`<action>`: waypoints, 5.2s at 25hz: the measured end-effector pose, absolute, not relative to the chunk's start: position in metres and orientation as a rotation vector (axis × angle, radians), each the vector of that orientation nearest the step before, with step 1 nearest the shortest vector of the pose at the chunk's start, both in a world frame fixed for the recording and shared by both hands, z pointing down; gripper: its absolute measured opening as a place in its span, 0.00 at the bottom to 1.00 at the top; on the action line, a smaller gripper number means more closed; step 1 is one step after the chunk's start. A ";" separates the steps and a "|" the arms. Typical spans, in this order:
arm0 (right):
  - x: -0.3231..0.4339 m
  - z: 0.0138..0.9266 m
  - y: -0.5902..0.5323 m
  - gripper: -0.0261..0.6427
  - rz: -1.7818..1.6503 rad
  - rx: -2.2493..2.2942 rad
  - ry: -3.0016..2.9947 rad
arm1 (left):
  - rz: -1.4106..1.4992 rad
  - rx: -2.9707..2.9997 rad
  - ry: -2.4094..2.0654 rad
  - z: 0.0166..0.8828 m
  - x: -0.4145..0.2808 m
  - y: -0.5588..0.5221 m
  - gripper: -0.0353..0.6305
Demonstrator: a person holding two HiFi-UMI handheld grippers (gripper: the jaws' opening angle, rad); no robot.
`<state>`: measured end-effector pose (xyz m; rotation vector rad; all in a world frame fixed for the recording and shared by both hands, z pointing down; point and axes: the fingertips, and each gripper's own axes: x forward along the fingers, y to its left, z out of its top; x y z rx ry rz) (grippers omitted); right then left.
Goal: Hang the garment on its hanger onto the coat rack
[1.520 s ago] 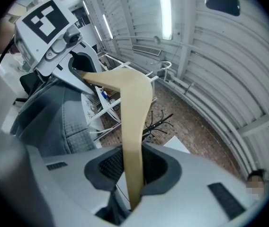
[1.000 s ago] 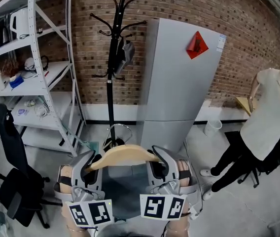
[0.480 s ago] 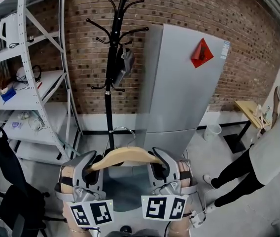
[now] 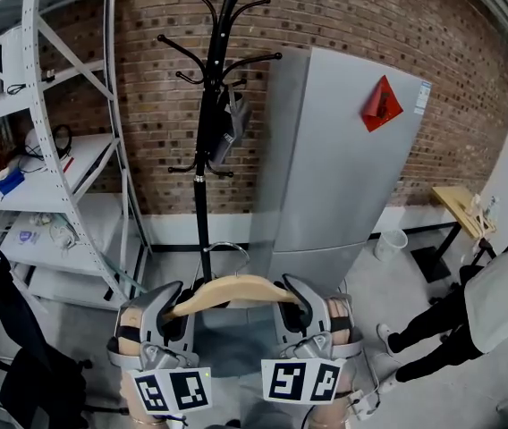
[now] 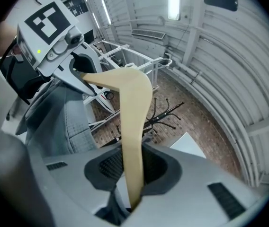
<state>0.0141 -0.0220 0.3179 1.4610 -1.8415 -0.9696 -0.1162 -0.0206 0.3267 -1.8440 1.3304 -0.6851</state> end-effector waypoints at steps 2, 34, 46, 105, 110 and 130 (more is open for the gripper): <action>0.015 0.321 -0.036 0.17 -0.967 1.459 -1.845 | -0.689 -1.848 1.330 0.330 -0.115 -0.033 0.18; 0.040 0.298 -0.299 0.15 -1.075 1.307 -2.012 | -0.692 -1.773 1.440 0.299 -0.086 -0.280 0.18; 0.023 0.283 -0.379 0.15 -1.154 1.357 -2.011 | -0.632 -1.675 1.565 0.283 -0.105 -0.355 0.18; -0.032 0.316 -0.587 0.16 -0.919 1.327 -1.993 | -0.736 -1.852 1.494 0.313 -0.161 -0.561 0.19; -0.028 0.315 -0.581 0.19 -0.918 1.349 -1.977 | -0.650 -1.860 1.478 0.306 -0.160 -0.552 0.33; 0.017 0.314 -0.463 0.18 -0.931 1.379 -2.000 | -0.562 -1.886 1.462 0.300 -0.122 -0.431 0.37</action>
